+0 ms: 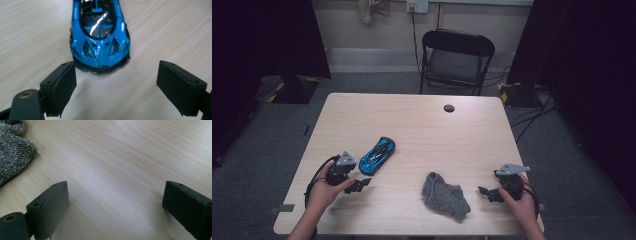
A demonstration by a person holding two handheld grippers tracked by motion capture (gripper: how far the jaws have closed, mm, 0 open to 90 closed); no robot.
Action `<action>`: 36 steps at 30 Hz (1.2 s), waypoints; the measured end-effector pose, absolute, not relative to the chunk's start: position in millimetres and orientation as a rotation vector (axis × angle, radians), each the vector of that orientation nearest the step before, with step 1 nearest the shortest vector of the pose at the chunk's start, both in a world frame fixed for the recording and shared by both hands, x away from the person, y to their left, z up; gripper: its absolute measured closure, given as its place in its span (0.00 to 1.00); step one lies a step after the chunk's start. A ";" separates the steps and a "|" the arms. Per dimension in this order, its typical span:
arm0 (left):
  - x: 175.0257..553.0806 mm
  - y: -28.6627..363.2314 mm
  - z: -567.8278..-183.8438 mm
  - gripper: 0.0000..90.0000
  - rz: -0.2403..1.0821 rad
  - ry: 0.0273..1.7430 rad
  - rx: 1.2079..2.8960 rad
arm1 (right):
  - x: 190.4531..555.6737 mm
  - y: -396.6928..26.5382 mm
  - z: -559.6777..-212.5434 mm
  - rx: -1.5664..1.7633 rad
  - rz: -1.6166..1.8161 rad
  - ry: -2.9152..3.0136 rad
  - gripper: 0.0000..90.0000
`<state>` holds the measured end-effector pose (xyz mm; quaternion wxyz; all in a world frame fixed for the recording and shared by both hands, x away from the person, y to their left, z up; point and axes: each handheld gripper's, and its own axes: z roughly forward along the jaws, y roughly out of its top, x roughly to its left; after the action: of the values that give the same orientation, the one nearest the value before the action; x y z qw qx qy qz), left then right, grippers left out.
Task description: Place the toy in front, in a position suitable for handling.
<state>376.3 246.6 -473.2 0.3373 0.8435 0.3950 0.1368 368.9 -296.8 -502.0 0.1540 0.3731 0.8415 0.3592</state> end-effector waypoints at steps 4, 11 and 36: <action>386.3 244.8 -472.0 0.18 0.357 1.038 2.172 | 368.9 -296.8 -501.9 1.069 1.028 2.412 0.07; 400.5 238.5 -469.6 0.17 0.360 1.052 2.173 | 368.8 -296.8 -501.9 1.071 1.028 2.412 0.07; 448.0 207.4 -479.7 0.18 0.344 1.095 2.170 | 368.9 -296.8 -502.0 1.071 1.030 2.412 0.07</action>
<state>448.0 207.4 -479.7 0.3365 0.8324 0.4201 0.1320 368.9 -296.8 -502.0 0.1538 0.3735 0.8413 0.3591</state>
